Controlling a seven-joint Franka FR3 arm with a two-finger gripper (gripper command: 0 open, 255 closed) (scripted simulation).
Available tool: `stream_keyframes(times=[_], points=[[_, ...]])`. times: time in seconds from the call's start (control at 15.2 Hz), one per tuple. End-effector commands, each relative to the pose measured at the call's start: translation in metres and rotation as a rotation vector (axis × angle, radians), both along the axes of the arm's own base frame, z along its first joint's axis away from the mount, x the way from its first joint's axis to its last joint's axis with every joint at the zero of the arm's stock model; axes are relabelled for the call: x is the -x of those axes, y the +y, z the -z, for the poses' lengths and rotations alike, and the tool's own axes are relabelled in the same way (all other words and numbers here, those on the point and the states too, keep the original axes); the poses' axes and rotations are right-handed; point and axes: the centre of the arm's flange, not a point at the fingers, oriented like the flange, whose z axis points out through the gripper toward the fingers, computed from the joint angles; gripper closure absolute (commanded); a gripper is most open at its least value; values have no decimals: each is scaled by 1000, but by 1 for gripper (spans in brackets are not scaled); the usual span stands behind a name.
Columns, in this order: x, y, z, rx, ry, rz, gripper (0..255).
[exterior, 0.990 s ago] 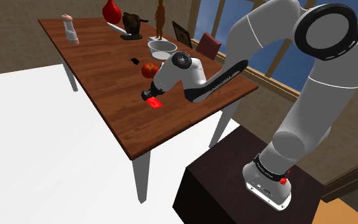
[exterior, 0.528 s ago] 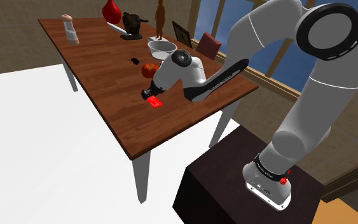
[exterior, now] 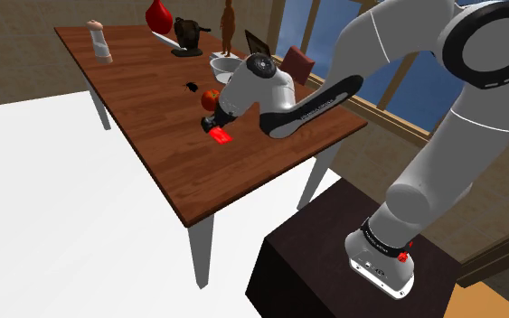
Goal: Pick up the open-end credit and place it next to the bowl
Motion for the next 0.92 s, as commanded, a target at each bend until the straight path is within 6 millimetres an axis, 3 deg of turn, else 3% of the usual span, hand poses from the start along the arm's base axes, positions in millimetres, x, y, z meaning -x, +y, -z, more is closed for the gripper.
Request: stream_keyframes(times=[0.0,0.86], points=[[0,1,-11,0,1,0,255],[0,1,-80,0,1,0,255]])
